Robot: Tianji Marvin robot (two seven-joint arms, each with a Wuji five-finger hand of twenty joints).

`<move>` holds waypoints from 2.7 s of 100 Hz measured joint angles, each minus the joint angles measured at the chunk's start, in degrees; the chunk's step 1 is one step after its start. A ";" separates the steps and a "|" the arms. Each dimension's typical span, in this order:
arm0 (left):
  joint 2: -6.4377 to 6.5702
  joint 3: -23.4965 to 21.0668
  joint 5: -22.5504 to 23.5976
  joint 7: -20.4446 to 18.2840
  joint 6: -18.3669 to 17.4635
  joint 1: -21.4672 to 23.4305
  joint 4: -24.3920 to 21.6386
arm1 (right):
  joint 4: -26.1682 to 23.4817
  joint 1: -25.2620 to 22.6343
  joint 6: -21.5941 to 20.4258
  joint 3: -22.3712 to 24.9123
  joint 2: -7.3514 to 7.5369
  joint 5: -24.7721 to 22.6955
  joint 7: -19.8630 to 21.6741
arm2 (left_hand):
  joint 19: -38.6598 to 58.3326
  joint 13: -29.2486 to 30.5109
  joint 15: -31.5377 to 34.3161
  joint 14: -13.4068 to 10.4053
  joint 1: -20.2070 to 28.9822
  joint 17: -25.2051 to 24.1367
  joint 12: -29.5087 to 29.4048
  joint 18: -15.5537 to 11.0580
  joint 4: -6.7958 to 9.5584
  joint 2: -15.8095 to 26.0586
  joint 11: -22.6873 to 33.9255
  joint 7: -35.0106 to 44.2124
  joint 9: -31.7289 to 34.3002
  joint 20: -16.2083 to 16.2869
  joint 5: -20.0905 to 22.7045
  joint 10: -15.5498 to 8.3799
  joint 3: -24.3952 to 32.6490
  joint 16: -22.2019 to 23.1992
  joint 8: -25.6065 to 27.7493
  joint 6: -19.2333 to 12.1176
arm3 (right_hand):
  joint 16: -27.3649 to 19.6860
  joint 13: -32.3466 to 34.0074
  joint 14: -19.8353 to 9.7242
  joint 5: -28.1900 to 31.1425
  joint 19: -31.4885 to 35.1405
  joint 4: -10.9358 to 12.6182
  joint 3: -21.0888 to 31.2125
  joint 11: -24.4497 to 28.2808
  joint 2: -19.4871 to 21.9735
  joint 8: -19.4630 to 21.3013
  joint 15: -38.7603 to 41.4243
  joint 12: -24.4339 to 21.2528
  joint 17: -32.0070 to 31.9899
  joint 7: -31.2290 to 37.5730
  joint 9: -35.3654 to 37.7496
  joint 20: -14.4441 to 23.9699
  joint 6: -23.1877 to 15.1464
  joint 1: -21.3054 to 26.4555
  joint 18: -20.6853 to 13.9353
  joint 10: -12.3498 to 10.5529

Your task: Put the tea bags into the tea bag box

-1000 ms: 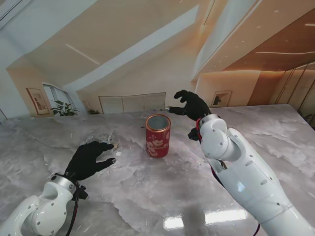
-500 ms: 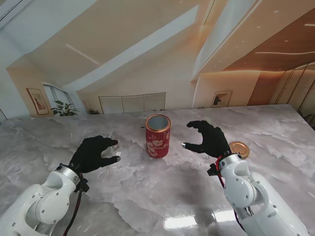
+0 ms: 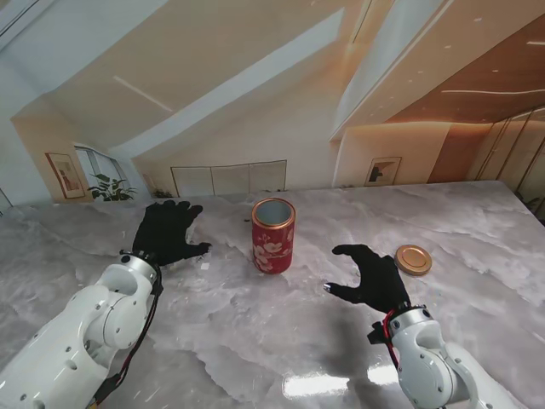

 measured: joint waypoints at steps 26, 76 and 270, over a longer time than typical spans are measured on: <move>0.88 5.37 4.77 -10.40 7.05 -7.93 3.08 | -1.27 -1.92 -0.05 1.07 -0.03 -0.13 -0.74 | 6.03 0.12 2.39 3.49 -1.50 0.00 0.00 1.95 0.13 -1.40 1.48 -0.04 -0.67 1.68 -1.62 -0.23 0.82 1.43 -0.01 0.64 | -0.07 0.00 0.03 0.00 -0.01 0.00 0.00 -0.26 0.00 -0.04 -0.07 -0.01 0.00 0.00 0.52 -0.71 0.09 0.00 0.01 0.06; 2.22 15.53 9.21 -19.22 10.03 -18.50 11.01 | -2.53 -3.25 0.08 1.64 -0.13 0.42 -0.92 | 19.73 5.53 8.98 5.55 -1.76 2.17 1.76 4.72 0.58 -2.27 2.98 0.43 -0.35 6.80 -1.56 1.83 0.76 6.07 0.93 1.25 | -0.09 0.00 0.13 0.01 0.16 -0.05 -0.13 -0.27 0.05 -0.09 -0.08 -0.01 0.25 0.00 0.52 -0.74 0.66 0.71 0.03 0.14; 0.75 4.16 2.49 -10.00 2.79 -16.42 8.23 | -3.76 -5.19 -3.98 4.75 -1.13 2.42 -4.75 | 53.72 54.16 40.78 2.50 13.62 59.14 24.72 7.46 12.63 -24.28 13.85 41.06 45.76 -2.85 26.81 3.14 41.98 11.80 7.60 -3.00 | 3.46 3.17 -1.48 4.23 9.76 1.16 -3.50 2.92 -0.29 0.12 8.10 0.23 9.60 0.82 5.37 1.59 -0.40 6.80 -3.13 0.16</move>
